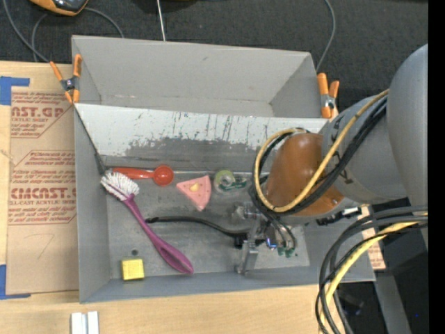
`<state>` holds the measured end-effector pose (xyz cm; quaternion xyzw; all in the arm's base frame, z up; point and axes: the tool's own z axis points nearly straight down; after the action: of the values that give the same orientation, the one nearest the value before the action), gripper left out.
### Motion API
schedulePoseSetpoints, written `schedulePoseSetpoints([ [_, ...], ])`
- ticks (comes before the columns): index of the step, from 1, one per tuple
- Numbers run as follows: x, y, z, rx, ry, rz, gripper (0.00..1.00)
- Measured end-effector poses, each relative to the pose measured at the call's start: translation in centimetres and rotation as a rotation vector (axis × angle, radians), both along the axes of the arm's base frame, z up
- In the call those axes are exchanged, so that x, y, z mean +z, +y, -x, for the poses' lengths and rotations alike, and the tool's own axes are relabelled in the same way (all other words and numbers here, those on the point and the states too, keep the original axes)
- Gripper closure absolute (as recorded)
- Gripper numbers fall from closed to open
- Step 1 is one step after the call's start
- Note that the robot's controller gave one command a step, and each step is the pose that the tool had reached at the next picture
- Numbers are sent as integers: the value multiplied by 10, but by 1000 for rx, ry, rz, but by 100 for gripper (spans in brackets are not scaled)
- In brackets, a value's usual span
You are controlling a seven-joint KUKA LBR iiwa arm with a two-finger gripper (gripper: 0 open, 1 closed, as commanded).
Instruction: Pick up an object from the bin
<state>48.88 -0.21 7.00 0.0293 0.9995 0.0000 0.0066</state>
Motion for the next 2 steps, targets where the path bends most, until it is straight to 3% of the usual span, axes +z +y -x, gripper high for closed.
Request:
schedulePoseSetpoints([
  [1,4,-7,-1,14,13,-1,100],
  [2,4,-7,-1,14,13,0,100],
])
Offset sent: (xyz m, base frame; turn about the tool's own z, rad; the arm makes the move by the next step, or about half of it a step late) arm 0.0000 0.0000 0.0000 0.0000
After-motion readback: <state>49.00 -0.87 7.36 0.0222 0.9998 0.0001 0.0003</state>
